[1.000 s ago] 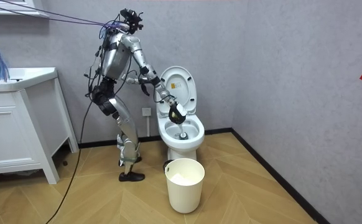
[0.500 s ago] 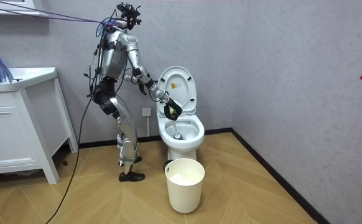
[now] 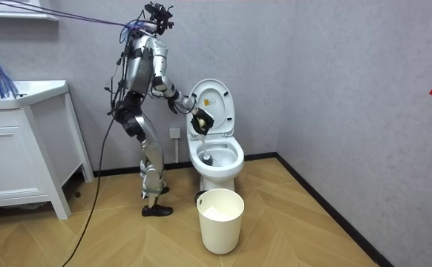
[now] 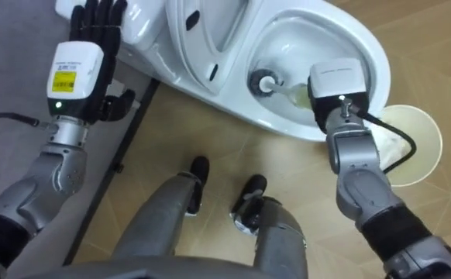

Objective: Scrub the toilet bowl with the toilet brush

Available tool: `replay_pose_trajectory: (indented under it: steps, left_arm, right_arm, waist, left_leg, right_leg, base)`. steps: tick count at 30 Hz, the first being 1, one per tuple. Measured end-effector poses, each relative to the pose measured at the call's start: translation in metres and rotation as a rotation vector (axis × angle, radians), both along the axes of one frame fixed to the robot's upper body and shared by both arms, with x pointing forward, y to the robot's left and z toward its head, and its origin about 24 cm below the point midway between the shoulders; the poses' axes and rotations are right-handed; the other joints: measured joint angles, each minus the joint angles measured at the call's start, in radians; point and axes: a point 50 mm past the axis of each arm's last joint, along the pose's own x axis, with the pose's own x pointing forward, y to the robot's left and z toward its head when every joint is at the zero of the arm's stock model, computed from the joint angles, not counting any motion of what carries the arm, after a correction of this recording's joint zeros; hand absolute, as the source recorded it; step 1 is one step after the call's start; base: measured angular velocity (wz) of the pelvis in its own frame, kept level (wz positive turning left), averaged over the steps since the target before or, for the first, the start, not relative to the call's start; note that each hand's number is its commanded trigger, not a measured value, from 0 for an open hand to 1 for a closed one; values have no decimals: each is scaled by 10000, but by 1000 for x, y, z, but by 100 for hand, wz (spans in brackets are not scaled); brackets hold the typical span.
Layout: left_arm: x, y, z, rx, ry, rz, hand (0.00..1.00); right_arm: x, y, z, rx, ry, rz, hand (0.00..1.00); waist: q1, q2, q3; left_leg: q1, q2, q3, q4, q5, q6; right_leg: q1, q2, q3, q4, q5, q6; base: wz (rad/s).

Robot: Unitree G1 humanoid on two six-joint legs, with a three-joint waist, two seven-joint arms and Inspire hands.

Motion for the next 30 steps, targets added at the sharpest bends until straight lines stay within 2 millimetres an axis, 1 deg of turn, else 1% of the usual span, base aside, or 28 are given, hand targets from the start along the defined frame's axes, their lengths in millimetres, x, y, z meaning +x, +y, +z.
replay_pose_trajectory:
  steps: [1,4,5,6,7,8,9,10,11,12,13,14,15,17,19,21,22,24,25,27,29,30]
  left_arm:
    - [0,0,0,5,17,-13,0]
    - [-3,2,-4,-5,136,92,0]
    - [-3,3,-3,21,54,101,0]
    - [-2,5,-1,66,-95,138,0]
    - [0,6,0,111,-180,147,0]
    - [2,9,3,289,-286,134,0]
    - [3,15,6,479,-380,193,0]
    - [4,17,8,590,-451,228,0]
    - [6,20,11,726,-561,251,0]
    - [7,21,12,746,-678,290,0]
    - [7,21,13,729,-732,309,0]
    - [9,22,15,758,-845,332,0]
    - [10,24,17,859,-950,397,0]
    - [11,27,19,859,-1038,551,0]
    - [14,32,22,917,-1147,762,0]
    - [18,34,25,1001,-1288,954,0]
    - [20,34,26,1011,-1324,961,0]
    - [24,36,28,1099,-1342,1036,0]
    - [25,36,29,1106,-1356,1056,0]
    - [27,36,31,1102,-1393,1090,0]
    - [32,35,35,1051,-1486,1053,0]
    - [34,35,38,1096,-1542,1063,0]
  right_arm:
    - [1,0,0,-4,64,-32,100]
    - [5,-4,-1,242,138,-262,100]
    - [9,-9,-4,567,217,-550,100]
    - [12,-13,-7,1230,309,-998,100]
    - [15,-16,-8,1592,337,-1216,100]
    - [18,-23,-9,2233,345,-1665,100]
    - [23,-28,-10,3033,343,-2104,100]
    - [27,-30,-10,3407,345,-2278,100]
    - [35,-34,-7,4116,273,-2626,100]
    - [42,-39,-3,4720,118,-2941,100]
    - [46,-41,-1,4973,13,-3114,100]
    - [55,-46,7,5337,-329,-3359,100]
    - [62,-51,14,5593,-737,-3536,100]
    - [68,-60,20,5935,-1131,-3935,100]
    - [68,-68,21,6482,-1336,-4382,100]
    - [68,-75,17,7416,-1365,-5141,100]
    - [68,-77,16,7709,-1371,-5410,100]
    - [62,-84,6,8914,-1284,-6542,100]
    - [61,-85,4,9174,-1301,-6765,100]
    - [58,-87,-1,10220,-1363,-7541,100]
    - [54,-93,-5,11003,-1450,-8371,100]
    - [52,-96,-7,11472,-1514,-8860,100]
  waist:
    - [5,-50,-23]
    - [5,-166,10]
    - [-12,-272,15]
    - [-13,-428,44]
    - [-26,-520,87]
    - [-51,-702,180]
    - [-71,-915,246]
    - [-104,-1007,282]
    - [-162,-1141,357]
    - [-164,-1237,403]
    - [-161,-1268,421]
    - [-161,-1303,441]
    - [-172,-1303,442]
    - [-218,-1300,443]
    - [-281,-1298,445]
    - [-326,-1297,451]
    - [-333,-1292,473]
    - [-367,-1293,482]
    - [-359,-1294,487]
    - [-382,-1272,544]
    - [-393,-1260,565]
    - [-409,-1191,615]
  left_leg:
    - [31,2,0,10,0,0]
    - [172,-18,12,31,0,1]
    - [203,-15,38,28,0,2]
    - [220,-13,65,38,0,2]
    - [243,-14,88,39,0,2]
    - [274,-22,119,60,-3,3]
    - [280,-1,155,30,-15,-7]
    - [275,4,182,32,-19,-8]
    - [249,4,183,50,-13,-10]
    - [232,60,212,93,-13,-8]
    - [211,92,249,137,-21,2]
    - [151,103,283,177,-24,7]
    - [65,117,302,200,-16,7]
    - [17,115,302,223,-9,9]
    - [-25,102,257,231,-9,8]
    - [-110,95,312,238,-7,10]
    - [-113,87,339,238,-3,18]
    - [-96,28,425,242,7,37]
    - [-98,32,464,251,7,39]
    - [-116,33,556,244,16,55]
    - [-267,-36,537,334,35,86]
    - [-428,-50,530,541,34,89]
  right_leg:
    - [38,5,-9,-11,0,0]
    - [156,-29,-6,3,-12,12]
    - [170,-37,7,19,-26,18]
    - [170,-41,38,48,-57,16]
    - [169,-54,59,93,-75,15]
    - [162,-103,66,182,-134,6]
    - [145,-106,87,275,-145,-8]
    - [116,-121,98,325,-154,-22]
    - [72,-130,105,368,-153,-27]
    - [30,-133,157,435,-145,-33]
    - [-1,-131,195,479,-145,-33]
    - [-82,-131,239,506,-129,-38]
    - [-167,-131,241,520,-94,-64]
    - [-211,-135,246,545,-88,-68]
    - [-231,-137,213,549,-96,-67]
    - [-371,-174,250,629,-103,-73]
    - [-394,-198,268,676,-118,-73]
    - [-473,-318,352,872,-219,-39]
    - [-495,-322,382,883,-220,-38]
    - [-552,-364,409,921,-234,-37]
    - [-724,-471,379,1076,-326,-28]
    - [-831,-507,360,1234,-367,-15]
  base:
    - [7]
    - [1]
    - [0]
    - [0]
    - [0]
    - [0]
    - [-4]
    - [-4]
    - [-4]
    - [-4]
    - [-11]
    - [-12]
    - [-12]
    - [-3]
    - [5]
    - [-2]
    - [0]
    - [0]
    - [-7]
    - [-4]
    - [13]
    - [18]
